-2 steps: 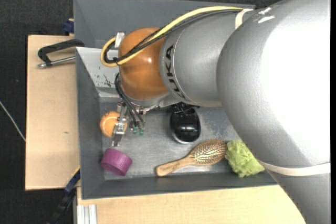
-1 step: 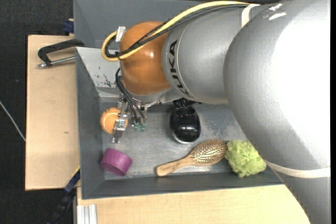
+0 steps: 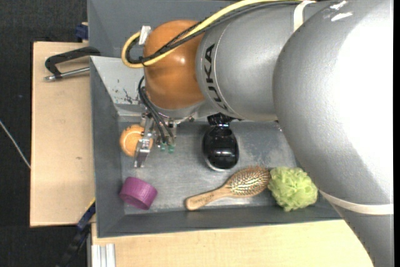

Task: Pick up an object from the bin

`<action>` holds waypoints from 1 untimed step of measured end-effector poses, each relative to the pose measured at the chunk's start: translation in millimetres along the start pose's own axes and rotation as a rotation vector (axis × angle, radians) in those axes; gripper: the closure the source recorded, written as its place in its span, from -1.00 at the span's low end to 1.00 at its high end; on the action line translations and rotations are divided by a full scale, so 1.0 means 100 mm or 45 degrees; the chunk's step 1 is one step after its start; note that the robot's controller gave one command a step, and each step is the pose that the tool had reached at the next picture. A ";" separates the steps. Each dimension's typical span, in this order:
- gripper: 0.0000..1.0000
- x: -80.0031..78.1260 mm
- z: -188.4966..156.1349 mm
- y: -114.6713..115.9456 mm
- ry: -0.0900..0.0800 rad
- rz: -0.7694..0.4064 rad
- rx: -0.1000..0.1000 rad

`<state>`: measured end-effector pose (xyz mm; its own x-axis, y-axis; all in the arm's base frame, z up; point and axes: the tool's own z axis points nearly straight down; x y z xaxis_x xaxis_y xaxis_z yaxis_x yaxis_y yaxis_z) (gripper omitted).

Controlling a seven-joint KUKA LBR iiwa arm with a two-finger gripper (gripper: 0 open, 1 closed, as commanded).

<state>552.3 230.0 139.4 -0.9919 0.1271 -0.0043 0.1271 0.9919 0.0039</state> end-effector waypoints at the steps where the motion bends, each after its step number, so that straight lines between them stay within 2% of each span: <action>1: 1.00 -0.01 -0.10 0.01 -0.002 0.000 -0.001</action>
Offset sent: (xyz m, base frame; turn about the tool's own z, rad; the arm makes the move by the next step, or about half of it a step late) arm 0.0000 0.0000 0.0370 0.0000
